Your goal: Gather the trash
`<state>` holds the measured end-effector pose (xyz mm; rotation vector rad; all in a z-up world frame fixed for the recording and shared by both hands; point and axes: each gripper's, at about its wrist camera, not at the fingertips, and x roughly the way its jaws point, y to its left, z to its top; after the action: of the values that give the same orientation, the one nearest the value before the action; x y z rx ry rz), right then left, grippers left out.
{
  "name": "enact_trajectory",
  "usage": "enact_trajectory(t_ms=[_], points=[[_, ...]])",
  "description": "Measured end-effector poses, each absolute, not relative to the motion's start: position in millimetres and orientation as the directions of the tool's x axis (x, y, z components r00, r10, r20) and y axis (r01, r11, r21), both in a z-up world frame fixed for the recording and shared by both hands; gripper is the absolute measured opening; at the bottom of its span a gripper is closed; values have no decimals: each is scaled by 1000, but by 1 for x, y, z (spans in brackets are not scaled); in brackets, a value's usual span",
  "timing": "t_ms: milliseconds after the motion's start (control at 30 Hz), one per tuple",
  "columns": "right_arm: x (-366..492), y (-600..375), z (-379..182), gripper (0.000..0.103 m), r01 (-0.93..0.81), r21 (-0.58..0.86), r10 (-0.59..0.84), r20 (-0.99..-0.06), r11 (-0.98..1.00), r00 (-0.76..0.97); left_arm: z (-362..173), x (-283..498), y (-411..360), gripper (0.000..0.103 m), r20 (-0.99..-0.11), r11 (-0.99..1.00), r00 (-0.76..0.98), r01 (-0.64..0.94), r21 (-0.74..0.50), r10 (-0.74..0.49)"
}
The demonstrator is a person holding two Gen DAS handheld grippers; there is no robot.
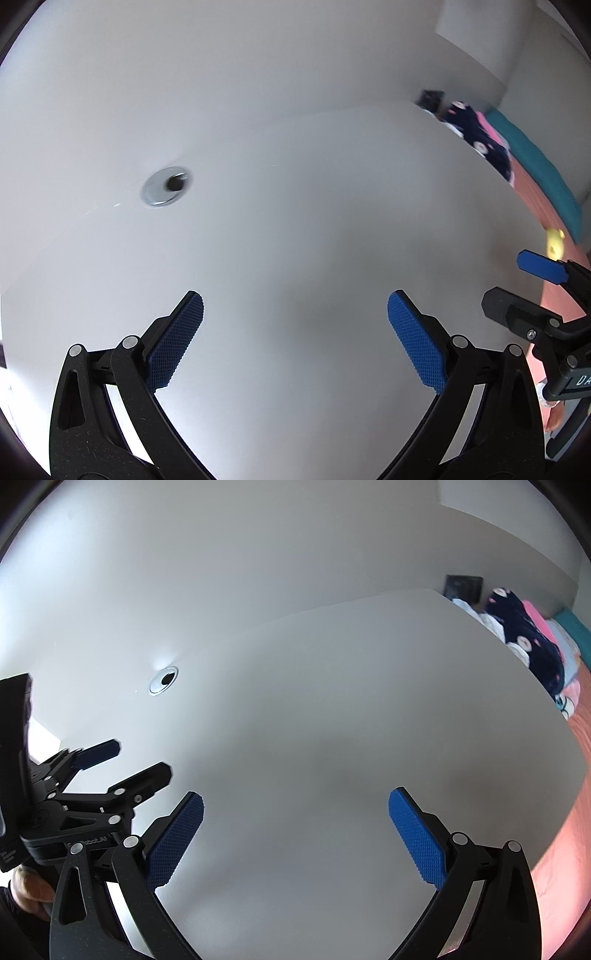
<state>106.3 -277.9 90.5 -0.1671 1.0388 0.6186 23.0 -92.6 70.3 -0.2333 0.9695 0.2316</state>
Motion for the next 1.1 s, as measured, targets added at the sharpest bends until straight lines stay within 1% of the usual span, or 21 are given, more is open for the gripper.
enact_trajectory(t_ms=[133,333,433,567,800,1100], points=[[105,-253,82,100,-566,125,383,-849,815,363,61,7,-69,97,-839,925,523,-374,-65,153],[108,-227,63,100,-562,90,349,-860,822,372,46,-6,-44,97,-850,885,488,-461,-60,196],[106,-216,55,100,-547,89,340,-862,833,377,37,-9,-39,97,-853,875,470,-483,-33,227],[96,-199,46,100,-528,79,324,-862,845,390,31,-18,-29,97,-858,876,458,-482,-19,233],[76,-185,34,100,-447,121,311,-871,886,380,31,-40,-3,97,-856,888,456,-461,10,246],[44,-172,19,100,-371,108,260,-884,922,389,21,-50,13,97,-863,922,465,-388,0,196]])
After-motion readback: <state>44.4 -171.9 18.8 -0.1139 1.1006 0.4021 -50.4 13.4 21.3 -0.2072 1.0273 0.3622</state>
